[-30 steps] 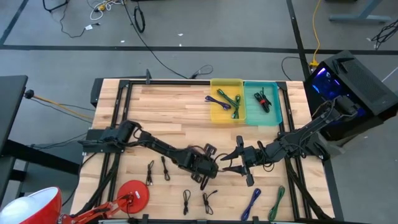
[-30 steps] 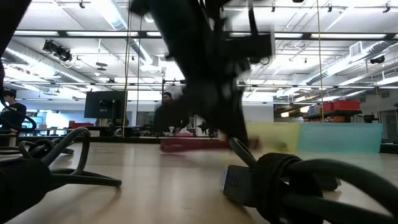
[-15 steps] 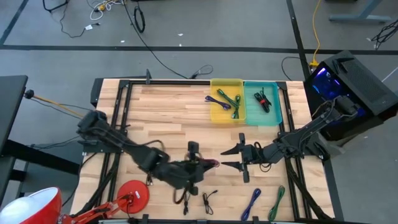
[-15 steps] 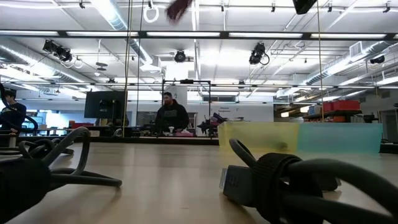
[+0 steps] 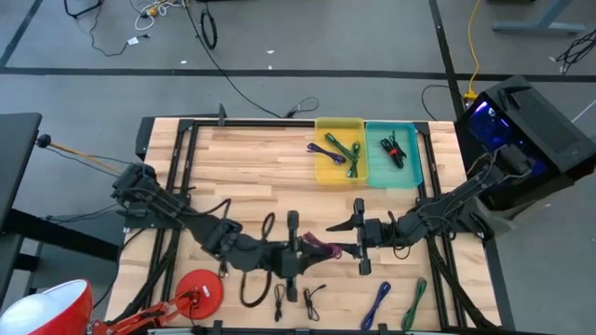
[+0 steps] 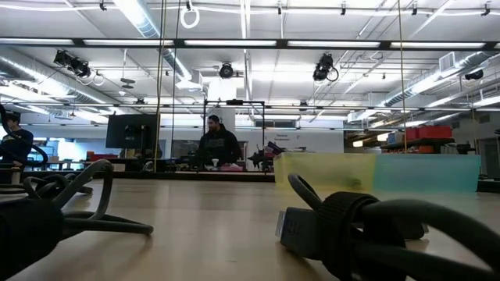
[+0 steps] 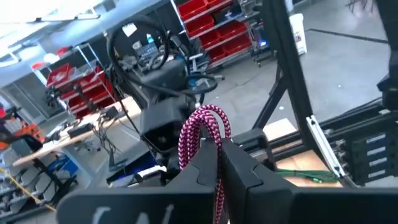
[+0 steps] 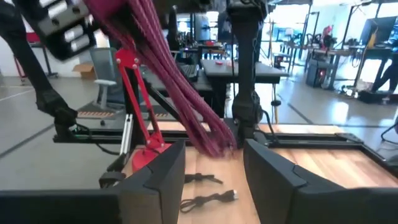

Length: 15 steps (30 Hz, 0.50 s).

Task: Pick & Place USB Port
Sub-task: Put the pink black charger cable into the yellow bin

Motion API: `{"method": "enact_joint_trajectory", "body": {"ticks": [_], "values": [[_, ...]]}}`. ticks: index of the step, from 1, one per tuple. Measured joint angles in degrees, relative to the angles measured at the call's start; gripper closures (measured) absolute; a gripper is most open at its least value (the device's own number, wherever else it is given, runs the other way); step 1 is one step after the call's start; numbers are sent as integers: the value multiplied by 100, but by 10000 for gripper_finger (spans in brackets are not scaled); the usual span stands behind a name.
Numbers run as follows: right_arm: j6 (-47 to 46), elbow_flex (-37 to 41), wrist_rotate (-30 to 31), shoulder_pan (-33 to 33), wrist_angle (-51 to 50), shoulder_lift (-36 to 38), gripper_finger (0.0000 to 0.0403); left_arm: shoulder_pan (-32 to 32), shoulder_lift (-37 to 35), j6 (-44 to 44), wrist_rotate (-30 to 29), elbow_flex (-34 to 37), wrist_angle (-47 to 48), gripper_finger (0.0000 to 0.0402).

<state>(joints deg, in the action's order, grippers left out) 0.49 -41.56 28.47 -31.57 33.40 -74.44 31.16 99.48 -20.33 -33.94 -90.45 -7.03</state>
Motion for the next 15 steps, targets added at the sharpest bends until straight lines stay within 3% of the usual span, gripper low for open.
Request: {"method": "enact_joint_trajectory", "body": {"ticks": [9,15], "values": [[40,0,-243,2,70,-10,239,-313,191,204,405,0,-55,396],[40,0,-636,2,73,-13,239,-407,188,110,252,-2,-59,396]]}}
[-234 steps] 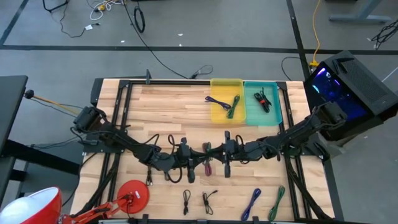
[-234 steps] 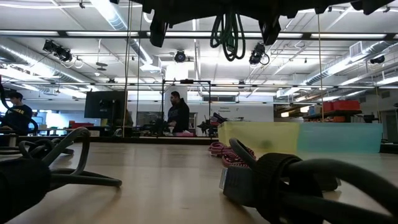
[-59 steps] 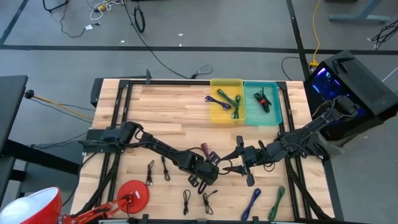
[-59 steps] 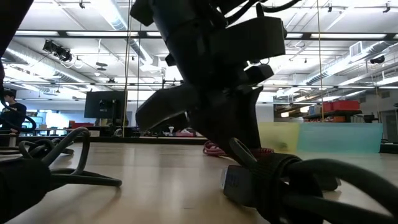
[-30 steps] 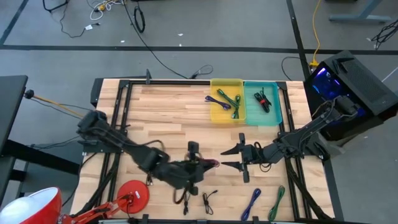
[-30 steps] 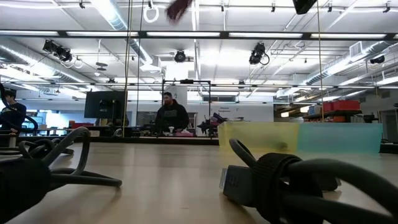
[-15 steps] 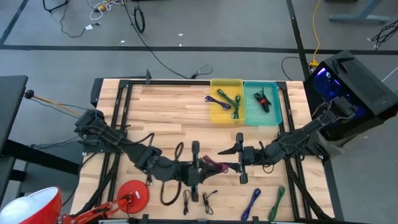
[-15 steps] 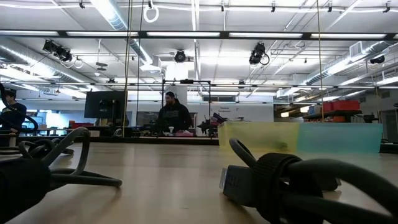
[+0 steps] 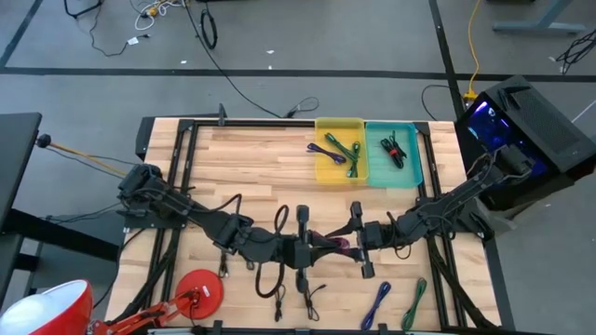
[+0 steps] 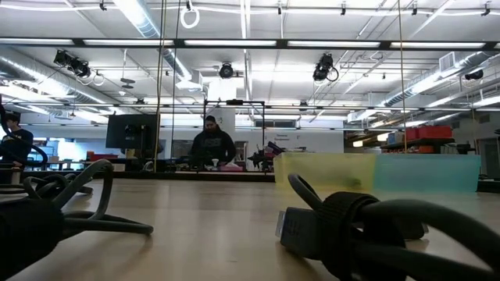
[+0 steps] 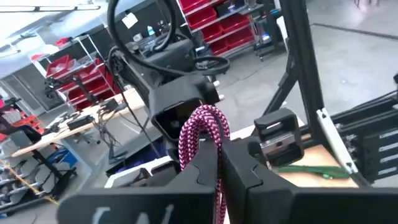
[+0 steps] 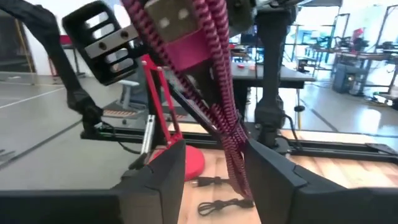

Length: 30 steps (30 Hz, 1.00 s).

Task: Pick & Place USB Port
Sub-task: Put the pink black charger cable into the yellow bin

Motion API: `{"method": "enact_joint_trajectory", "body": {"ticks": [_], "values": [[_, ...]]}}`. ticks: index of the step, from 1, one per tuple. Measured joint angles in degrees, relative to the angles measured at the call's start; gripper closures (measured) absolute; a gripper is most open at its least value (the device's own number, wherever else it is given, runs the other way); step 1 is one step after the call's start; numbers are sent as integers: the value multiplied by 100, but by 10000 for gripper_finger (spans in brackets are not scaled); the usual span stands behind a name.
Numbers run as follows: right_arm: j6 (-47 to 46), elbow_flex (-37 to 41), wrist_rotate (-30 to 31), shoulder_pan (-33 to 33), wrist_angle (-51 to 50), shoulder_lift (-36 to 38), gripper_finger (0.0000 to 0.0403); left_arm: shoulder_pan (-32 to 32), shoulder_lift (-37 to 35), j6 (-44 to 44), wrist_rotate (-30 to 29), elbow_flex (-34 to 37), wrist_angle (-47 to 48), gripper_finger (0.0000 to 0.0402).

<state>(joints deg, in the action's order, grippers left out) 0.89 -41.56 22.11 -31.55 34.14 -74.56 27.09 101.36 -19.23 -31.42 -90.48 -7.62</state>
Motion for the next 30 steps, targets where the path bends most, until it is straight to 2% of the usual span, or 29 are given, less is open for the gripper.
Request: {"method": "enact_joint_trajectory", "body": {"ticks": [11,13,16,17,20,22,25,30], "values": [[116,0,346,2,119,0,248,-103,110,210,548,-6,-361,396],[115,0,540,0,69,0,276,-116,135,205,550,-9,-345,396],[90,0,633,0,-148,2,364,-122,142,237,507,-2,-246,396],[106,0,646,0,-176,2,381,-131,142,248,504,-2,-246,392],[21,0,680,7,-206,1,392,-115,140,152,363,-2,-143,369],[28,0,692,4,-241,4,396,-71,138,22,221,-4,-11,351],[17,0,730,7,-236,11,398,26,133,-177,-308,-4,232,331],[-66,0,738,7,-241,29,400,316,76,-542,-1796,-4,818,316]]}}
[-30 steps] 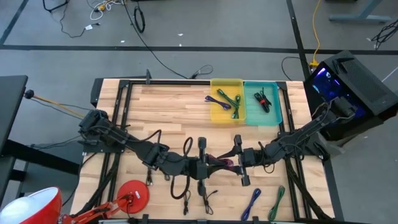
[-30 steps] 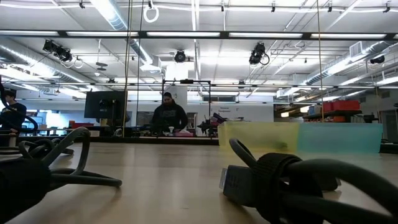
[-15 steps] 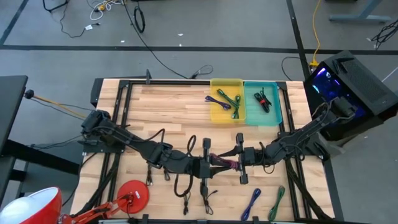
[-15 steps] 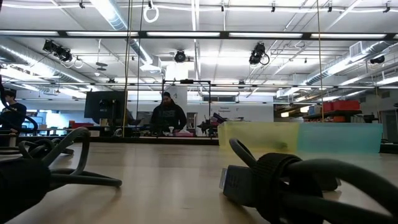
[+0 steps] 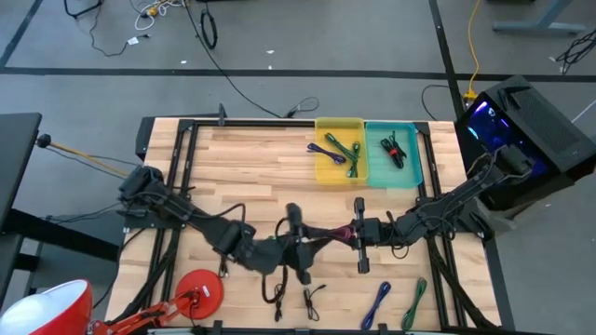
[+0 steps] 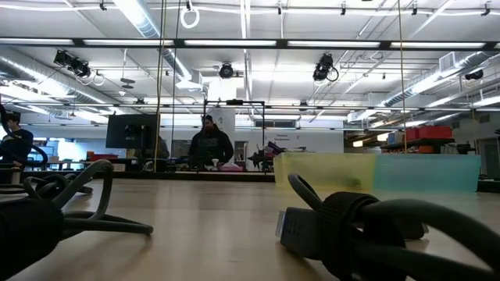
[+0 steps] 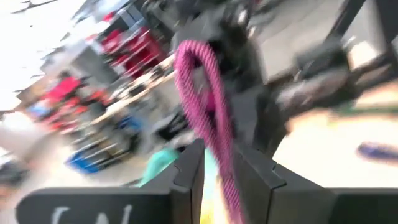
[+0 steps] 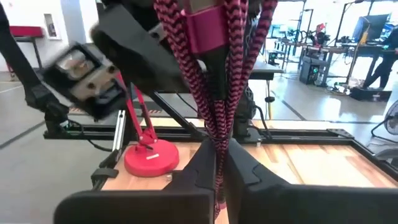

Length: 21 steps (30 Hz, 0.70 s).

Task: Pick & Place USB Port
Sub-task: Put the pink black charger cable into the yellow bin

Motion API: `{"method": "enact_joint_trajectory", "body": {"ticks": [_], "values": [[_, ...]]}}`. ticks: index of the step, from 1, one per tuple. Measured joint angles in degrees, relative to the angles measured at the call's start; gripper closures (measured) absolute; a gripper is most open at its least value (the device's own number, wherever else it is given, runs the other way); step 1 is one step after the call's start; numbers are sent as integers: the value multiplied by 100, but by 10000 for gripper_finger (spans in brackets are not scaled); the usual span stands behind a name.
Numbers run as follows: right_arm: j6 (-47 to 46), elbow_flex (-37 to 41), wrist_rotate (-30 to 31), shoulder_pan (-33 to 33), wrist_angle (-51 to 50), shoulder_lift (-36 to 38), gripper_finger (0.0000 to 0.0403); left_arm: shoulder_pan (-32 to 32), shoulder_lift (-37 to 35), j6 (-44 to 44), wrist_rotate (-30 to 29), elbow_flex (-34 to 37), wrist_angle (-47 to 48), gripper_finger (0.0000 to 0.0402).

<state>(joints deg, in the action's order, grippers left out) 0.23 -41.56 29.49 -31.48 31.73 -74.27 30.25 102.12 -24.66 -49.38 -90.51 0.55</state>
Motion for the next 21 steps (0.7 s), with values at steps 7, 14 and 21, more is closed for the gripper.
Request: {"method": "enact_joint_trajectory", "body": {"ticks": [7,14,21], "values": [[-239,0,730,171,-817,157,401,599,-341,777,-592,-1,1245,313],[-758,0,-85,1404,-1135,240,402,1163,-287,2264,-386,-3,2476,313],[-1746,0,-1879,3276,-1644,244,403,1508,-274,3736,673,2,3336,313]]}}
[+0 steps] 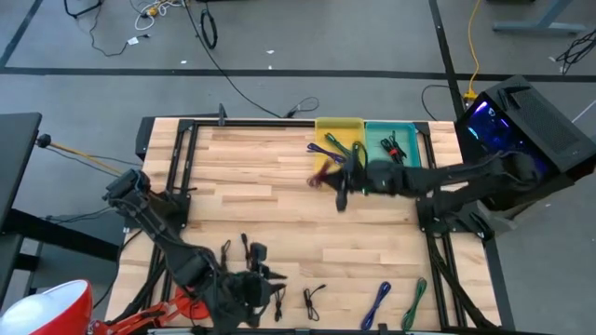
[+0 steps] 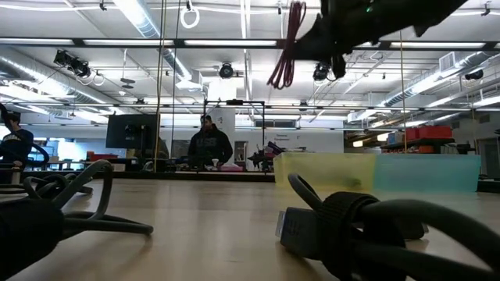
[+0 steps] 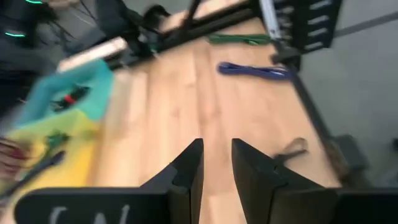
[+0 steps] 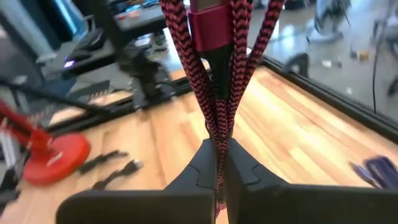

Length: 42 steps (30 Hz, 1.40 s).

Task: Pick & Place USB Port
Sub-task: Put the pink black charger cable into the yellow bin, then put the green black charger cable into the yellow bin

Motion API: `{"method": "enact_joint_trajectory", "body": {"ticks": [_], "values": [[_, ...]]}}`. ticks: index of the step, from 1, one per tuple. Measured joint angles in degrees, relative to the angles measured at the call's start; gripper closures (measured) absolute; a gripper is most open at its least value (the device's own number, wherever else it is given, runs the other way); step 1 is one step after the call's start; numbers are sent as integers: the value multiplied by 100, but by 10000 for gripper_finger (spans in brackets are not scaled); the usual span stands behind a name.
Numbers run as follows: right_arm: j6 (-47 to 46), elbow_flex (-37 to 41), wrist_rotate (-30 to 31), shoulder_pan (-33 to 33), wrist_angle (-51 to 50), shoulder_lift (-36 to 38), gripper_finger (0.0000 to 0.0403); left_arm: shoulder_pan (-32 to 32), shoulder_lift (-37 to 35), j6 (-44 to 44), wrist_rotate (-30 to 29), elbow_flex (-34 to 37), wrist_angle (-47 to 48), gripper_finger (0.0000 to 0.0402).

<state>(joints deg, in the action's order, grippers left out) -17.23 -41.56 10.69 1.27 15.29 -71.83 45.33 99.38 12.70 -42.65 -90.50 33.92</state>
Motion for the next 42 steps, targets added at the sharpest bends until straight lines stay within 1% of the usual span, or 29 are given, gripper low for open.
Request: {"method": "enact_joint_trajectory", "body": {"ticks": [2,4,8,12,21,26,29,37,42], "values": [[-217,0,-299,431,-97,0,403,98,19,142,42,0,62,314],[-359,0,-415,818,-212,10,403,172,72,164,25,-2,83,318],[-736,2,-416,1455,-672,20,403,274,228,181,61,-2,184,325],[-990,2,-418,1886,-1196,22,403,311,456,343,252,-2,244,328],[-1396,2,-81,2439,-2411,20,403,383,885,368,343,-2,224,328],[-1359,2,47,2460,-2495,16,401,379,941,473,329,-2,222,328],[-1339,2,84,2460,-2558,15,381,377,941,469,284,-2,127,328],[-1229,2,89,2458,-2624,15,295,379,939,468,286,-2,100,328],[-1229,2,296,2457,-2618,15,262,375,941,468,285,-2,102,328]]}}
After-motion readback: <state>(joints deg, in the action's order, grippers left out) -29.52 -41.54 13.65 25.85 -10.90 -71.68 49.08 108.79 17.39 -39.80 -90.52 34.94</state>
